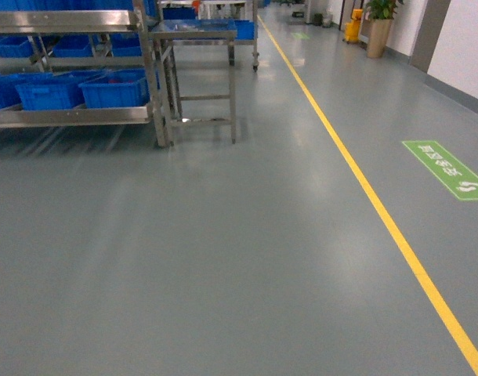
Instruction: Pick blue part to blue bin on bottom shelf
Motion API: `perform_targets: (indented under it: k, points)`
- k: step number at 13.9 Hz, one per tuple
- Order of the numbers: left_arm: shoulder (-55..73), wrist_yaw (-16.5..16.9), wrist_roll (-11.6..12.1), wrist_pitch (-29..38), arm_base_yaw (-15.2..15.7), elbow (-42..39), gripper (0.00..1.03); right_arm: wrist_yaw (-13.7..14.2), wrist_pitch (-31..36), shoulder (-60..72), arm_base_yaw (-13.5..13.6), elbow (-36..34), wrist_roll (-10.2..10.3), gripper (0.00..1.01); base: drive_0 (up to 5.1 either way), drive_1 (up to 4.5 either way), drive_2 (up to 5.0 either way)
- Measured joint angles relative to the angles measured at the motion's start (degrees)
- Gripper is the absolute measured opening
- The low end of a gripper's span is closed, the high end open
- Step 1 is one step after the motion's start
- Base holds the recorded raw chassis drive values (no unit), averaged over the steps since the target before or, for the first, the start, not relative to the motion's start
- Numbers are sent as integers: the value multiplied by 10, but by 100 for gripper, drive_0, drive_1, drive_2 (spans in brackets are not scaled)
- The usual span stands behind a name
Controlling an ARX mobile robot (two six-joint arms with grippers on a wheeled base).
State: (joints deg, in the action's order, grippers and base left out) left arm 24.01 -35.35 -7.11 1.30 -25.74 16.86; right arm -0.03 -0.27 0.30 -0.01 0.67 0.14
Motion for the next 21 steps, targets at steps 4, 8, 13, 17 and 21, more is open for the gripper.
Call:
perform_targets:
  k: [4, 8, 13, 17, 21]
  points:
    - [0, 0, 0, -2, 0, 0, 43, 0, 1, 0, 0, 0, 0, 98, -5, 428, -439]
    - [0, 0, 0, -2, 0, -1, 43, 0, 0, 0, 0, 0, 0, 98, -5, 428, -439]
    - [0, 0, 0, 0, 0, -1, 43, 0, 0, 0, 0, 0, 0, 98, -3, 431, -436]
    - [0, 0, 0, -1, 0, -2, 43, 0, -1, 0, 0, 0, 0, 98, -9, 425, -442]
    - [0, 0, 0, -2, 0, -2, 43, 0, 1, 0, 0, 0, 0, 98, -6, 427, -440]
